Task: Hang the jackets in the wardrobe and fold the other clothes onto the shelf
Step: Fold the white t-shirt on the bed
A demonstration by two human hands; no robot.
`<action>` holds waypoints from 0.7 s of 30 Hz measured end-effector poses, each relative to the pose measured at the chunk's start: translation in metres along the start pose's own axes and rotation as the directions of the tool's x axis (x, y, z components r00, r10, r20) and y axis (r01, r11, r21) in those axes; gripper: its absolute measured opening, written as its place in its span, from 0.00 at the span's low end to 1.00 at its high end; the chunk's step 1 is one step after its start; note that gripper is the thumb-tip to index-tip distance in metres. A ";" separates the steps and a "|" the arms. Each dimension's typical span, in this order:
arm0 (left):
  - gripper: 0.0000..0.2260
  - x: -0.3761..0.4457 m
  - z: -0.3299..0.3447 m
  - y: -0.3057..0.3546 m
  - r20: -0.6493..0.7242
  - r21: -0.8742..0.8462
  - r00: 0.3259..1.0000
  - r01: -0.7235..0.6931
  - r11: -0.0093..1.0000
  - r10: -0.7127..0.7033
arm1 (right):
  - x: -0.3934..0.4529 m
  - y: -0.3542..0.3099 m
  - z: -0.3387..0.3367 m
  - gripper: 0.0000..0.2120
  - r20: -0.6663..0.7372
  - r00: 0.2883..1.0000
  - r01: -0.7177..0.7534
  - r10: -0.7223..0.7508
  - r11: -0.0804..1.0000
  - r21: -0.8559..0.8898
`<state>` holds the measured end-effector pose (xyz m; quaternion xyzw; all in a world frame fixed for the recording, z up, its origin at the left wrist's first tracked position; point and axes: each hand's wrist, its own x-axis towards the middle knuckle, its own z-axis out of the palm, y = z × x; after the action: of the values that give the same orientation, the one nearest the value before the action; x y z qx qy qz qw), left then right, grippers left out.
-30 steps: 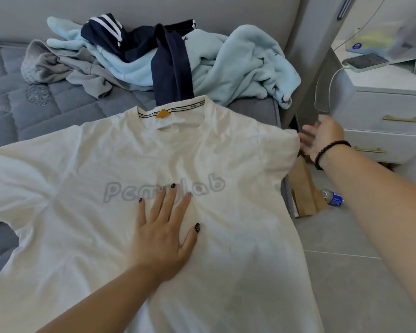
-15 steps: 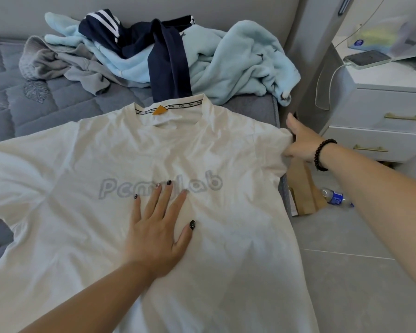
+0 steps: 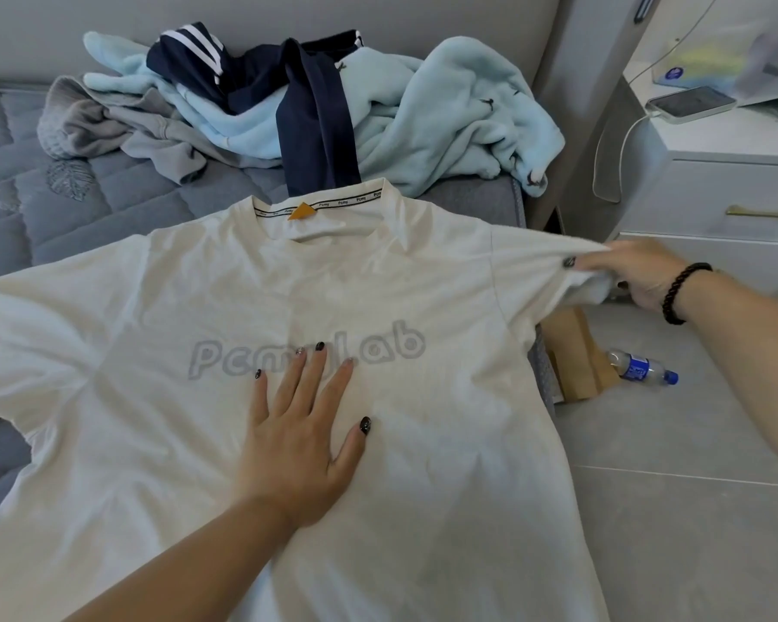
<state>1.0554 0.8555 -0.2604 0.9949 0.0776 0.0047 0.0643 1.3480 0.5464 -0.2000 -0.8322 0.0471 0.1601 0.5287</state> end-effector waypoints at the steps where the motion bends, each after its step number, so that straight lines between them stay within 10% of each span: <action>1: 0.30 0.000 0.000 -0.001 0.000 0.000 1.000 0.000 1.000 0.000 | -0.002 0.001 -0.003 0.04 -0.071 0.997 -0.002 0.021 0.969 0.248; 5: 0.30 0.000 0.000 -0.001 -0.009 0.011 1.000 0.002 1.000 -0.002 | -0.018 0.015 -0.003 0.05 0.050 0.996 -0.090 0.076 0.740 0.667; 10: 0.30 0.000 0.000 0.000 -0.009 -0.001 1.000 0.010 1.000 -0.010 | -0.042 0.058 0.019 0.08 0.280 0.939 -0.324 0.198 0.778 0.538; 13: 0.30 0.001 0.000 0.000 -0.014 -0.002 1.000 0.011 1.000 -0.012 | -0.046 0.068 0.023 0.04 0.163 0.959 -0.285 0.234 0.778 0.560; 17: 0.30 0.000 -0.001 0.000 -0.012 0.004 1.000 0.014 1.000 -0.014 | -0.038 0.053 -0.009 0.01 -0.133 0.977 0.030 0.168 0.506 0.862; 21: 0.31 0.000 -0.002 -0.001 -0.007 -0.017 1.000 0.013 1.000 -0.014 | -0.040 0.047 -0.016 0.08 -0.123 0.981 0.045 0.152 0.437 0.898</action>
<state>1.0553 0.8570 -0.2590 0.9938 0.0845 0.0085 0.0722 1.3018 0.5077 -0.2213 -0.4347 0.2001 0.0492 0.8767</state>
